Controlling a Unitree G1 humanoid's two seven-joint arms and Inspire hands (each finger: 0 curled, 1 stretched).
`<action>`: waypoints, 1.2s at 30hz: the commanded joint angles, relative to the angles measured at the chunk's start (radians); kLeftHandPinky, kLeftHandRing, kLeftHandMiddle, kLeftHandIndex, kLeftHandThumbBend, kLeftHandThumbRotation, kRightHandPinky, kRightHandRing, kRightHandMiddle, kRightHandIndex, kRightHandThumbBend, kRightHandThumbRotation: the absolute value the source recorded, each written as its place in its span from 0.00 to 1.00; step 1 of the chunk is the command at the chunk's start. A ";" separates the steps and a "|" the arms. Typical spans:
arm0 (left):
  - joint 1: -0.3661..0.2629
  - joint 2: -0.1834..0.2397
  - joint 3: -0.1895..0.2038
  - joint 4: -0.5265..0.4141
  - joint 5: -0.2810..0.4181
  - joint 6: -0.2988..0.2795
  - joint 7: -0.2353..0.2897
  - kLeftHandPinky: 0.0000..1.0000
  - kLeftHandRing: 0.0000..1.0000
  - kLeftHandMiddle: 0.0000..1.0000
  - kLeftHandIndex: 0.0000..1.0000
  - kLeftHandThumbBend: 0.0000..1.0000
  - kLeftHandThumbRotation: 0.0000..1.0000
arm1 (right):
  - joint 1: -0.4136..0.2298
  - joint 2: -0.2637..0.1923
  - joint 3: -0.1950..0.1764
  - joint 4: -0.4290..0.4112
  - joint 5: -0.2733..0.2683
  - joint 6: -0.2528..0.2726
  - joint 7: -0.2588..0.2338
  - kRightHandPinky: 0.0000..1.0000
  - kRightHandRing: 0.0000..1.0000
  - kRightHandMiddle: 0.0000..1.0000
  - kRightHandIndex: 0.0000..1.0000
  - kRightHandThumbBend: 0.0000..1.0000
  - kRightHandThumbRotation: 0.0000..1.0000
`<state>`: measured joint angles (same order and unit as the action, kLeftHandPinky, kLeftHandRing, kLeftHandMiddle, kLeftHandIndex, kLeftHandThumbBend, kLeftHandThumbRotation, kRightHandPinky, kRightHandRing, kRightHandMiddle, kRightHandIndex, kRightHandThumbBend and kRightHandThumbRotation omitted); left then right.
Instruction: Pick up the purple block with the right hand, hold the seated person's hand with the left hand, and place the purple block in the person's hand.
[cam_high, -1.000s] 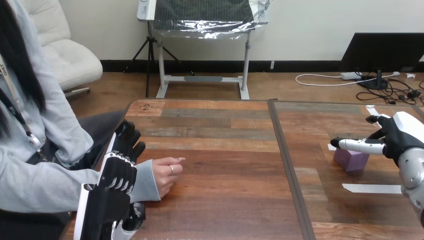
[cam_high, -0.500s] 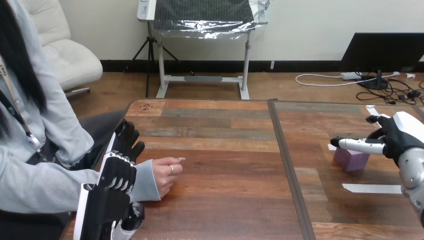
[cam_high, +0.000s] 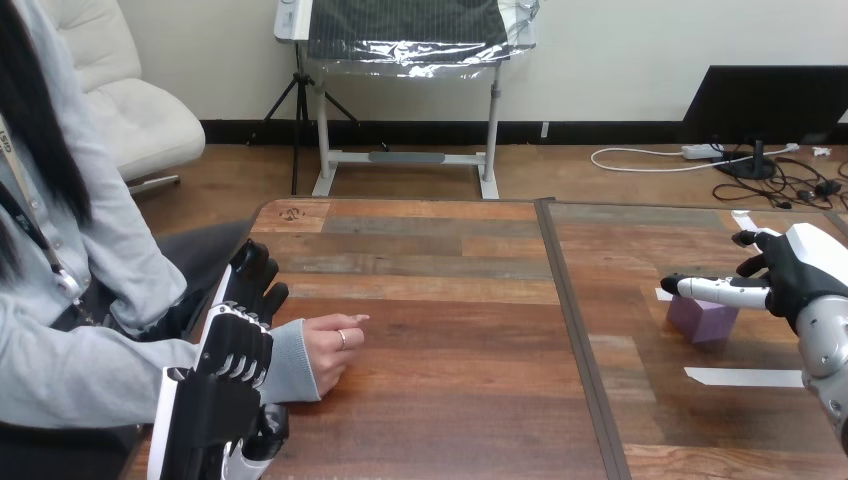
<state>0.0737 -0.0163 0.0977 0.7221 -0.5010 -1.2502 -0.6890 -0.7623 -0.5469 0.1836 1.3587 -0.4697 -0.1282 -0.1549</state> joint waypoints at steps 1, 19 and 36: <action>-0.058 0.000 0.003 -0.004 -0.001 -0.009 -0.006 0.95 0.97 0.97 0.95 0.98 0.74 | -0.062 -0.022 -0.003 -0.009 0.001 -0.005 -0.014 0.62 0.75 0.74 0.88 1.00 0.58; -0.062 -0.004 0.002 -0.005 -0.013 -0.012 -0.015 0.93 0.97 0.97 0.95 0.97 0.74 | -0.058 -0.024 -0.009 -0.009 0.007 -0.013 -0.014 0.69 0.80 0.82 0.88 1.00 0.58; -0.064 -0.003 0.004 0.001 -0.011 -0.016 -0.020 0.94 0.97 0.98 0.95 0.99 0.74 | -0.061 -0.023 0.000 -0.008 -0.002 -0.005 -0.015 0.65 0.76 0.78 0.88 1.00 0.58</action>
<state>0.0724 -0.0163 0.0979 0.7221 -0.5074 -1.2506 -0.7012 -0.7623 -0.5469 0.1835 1.3587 -0.4699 -0.1271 -0.1549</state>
